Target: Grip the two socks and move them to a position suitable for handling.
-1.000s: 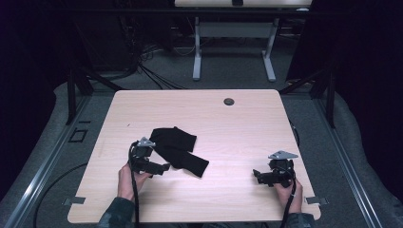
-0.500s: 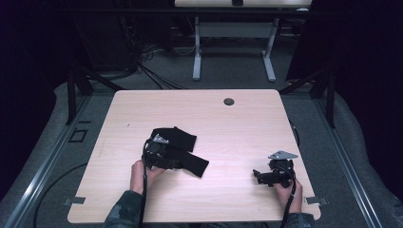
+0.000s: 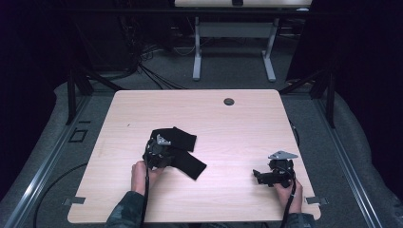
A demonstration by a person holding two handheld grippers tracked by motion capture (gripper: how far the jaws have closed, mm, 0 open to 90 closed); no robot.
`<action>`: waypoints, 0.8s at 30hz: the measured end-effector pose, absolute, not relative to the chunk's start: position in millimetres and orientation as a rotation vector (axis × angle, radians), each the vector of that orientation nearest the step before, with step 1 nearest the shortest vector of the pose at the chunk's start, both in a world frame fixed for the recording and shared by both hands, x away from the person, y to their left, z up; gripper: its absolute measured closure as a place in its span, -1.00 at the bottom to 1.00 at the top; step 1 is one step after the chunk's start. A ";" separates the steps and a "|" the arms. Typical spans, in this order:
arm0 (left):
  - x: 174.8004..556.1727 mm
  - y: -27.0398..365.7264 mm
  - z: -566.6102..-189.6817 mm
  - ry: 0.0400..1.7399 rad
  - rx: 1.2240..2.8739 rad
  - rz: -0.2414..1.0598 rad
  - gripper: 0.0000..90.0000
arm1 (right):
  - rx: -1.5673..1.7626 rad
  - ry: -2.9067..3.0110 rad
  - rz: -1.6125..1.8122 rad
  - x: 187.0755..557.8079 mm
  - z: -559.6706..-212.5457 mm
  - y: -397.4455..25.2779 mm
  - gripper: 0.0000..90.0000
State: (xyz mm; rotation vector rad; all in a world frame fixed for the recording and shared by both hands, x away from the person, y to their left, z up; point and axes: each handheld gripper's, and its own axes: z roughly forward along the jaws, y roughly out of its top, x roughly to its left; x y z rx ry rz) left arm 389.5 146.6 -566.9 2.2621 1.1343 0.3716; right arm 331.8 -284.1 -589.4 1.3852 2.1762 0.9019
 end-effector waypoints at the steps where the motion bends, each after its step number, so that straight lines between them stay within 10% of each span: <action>1: 389.5 146.6 -566.9 1.134 2.262 0.372 0.73 | 1.385 2.176 0.902 331.8 -589.4 -284.1 -1.00; 24: 355.0 136.3 -519.7 1.104 2.164 0.353 0.84 | 1.385 2.176 0.901 331.8 -589.4 -284.1 -1.00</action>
